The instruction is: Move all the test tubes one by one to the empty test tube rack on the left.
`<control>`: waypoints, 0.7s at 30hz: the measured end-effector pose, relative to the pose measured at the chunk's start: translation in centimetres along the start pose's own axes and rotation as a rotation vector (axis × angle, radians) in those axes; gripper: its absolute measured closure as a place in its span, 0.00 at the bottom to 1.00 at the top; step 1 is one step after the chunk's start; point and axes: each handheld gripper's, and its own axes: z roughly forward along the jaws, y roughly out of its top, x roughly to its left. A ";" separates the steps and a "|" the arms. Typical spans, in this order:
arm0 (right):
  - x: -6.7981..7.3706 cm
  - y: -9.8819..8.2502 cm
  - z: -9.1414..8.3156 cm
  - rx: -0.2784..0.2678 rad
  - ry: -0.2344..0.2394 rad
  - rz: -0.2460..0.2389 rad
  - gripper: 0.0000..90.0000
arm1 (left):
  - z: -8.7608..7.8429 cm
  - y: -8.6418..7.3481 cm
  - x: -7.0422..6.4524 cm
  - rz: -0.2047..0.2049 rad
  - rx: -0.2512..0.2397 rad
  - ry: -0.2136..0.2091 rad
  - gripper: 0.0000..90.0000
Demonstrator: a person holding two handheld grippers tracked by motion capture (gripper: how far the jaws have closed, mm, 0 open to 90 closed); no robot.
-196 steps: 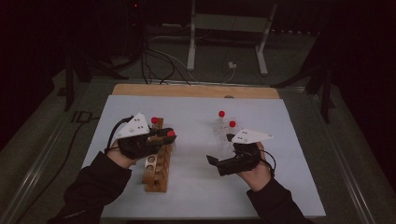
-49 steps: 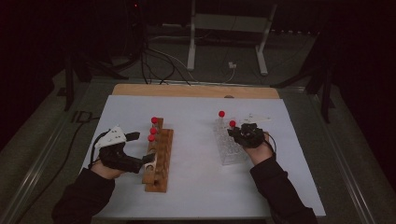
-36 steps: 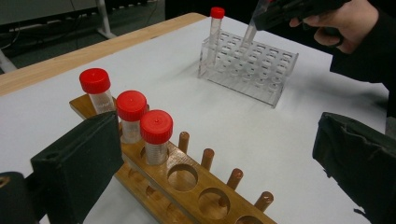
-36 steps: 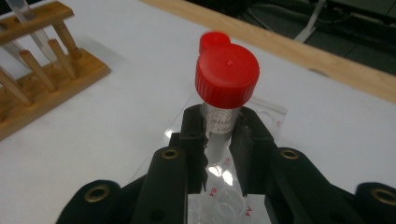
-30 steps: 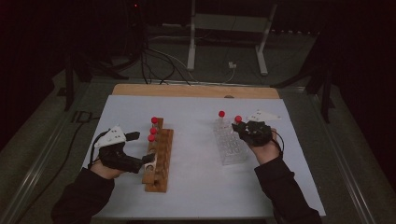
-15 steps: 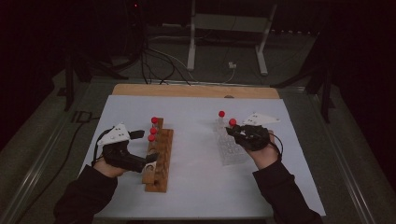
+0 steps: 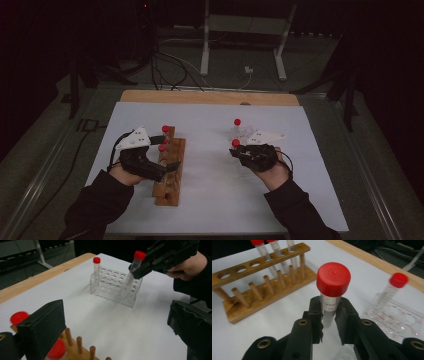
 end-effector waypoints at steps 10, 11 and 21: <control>2.1 0.3 0.3 0.011 0.068 -0.035 0.84 | 1.2 1.1 -0.8 0.018 0.013 -0.040 0.03; 2.2 0.3 0.3 0.012 0.074 -0.038 0.84 | 1.4 1.2 -0.9 0.019 0.016 -0.047 0.03; 3.7 0.5 0.6 0.017 0.123 -0.072 0.84 | 2.7 1.9 -2.1 0.051 0.033 -0.086 0.03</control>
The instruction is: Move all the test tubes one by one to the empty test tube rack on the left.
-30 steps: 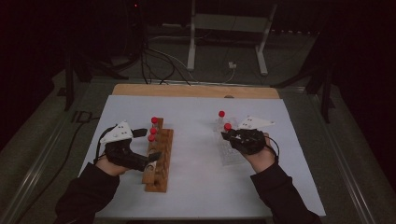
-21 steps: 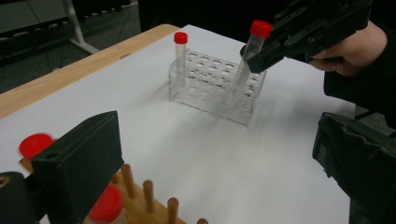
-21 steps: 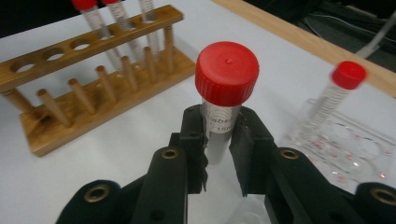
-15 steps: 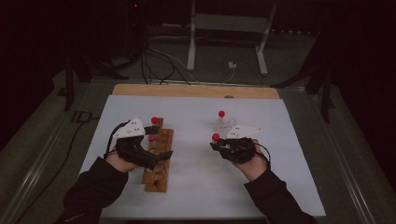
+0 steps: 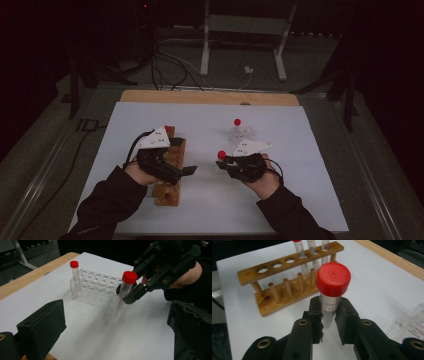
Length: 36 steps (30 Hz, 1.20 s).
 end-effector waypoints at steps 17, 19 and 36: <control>1.4 0.2 0.6 0.013 0.053 -0.028 0.84 | 2.6 1.0 -1.4 0.052 0.010 -0.081 0.27; 1.5 0.2 0.6 0.013 0.060 -0.030 0.84 | 2.9 1.1 -1.6 0.059 0.014 -0.084 0.33; 2.0 0.4 0.6 0.010 0.079 -0.032 0.84 | 4.8 1.1 -2.2 0.103 0.036 -0.085 0.78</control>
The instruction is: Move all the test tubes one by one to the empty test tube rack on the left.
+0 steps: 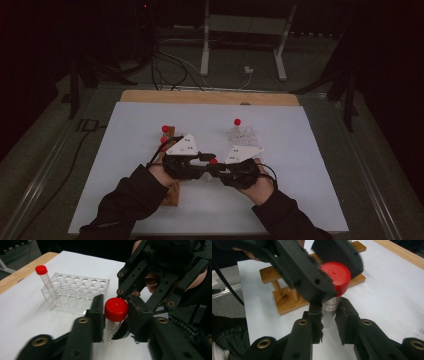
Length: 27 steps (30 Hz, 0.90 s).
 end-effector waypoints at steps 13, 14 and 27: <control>-0.4 0.0 -0.4 -0.029 0.001 0.017 0.65 | -1.2 0.2 0.4 0.006 -0.013 0.031 0.80; -0.4 0.0 -0.5 -0.033 0.005 0.017 0.61 | -1.5 0.3 0.6 0.001 -0.016 0.031 0.80; -1.1 0.2 -1.5 -0.087 -0.010 0.058 0.27 | -5.2 0.1 1.5 -0.002 -0.027 0.117 0.80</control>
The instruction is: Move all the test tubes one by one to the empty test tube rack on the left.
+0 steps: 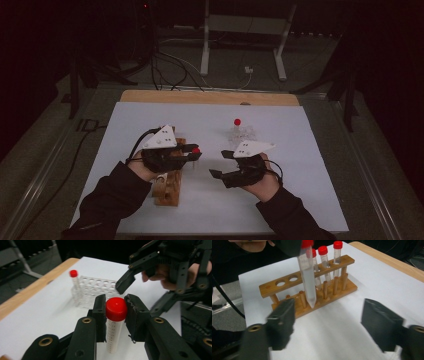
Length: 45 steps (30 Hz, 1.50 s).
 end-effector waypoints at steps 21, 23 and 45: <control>-0.6 0.1 -0.7 -0.028 -0.002 0.039 0.00 | -4.9 -1.2 2.2 -0.052 -0.027 0.128 0.80; -0.7 0.1 -0.8 -0.029 -0.003 0.039 0.00 | -5.2 -1.5 2.3 -0.052 -0.029 0.141 0.80; -0.7 0.1 -0.9 -0.040 -0.016 0.028 0.00 | -4.6 -6.3 3.4 -0.127 0.019 0.203 0.80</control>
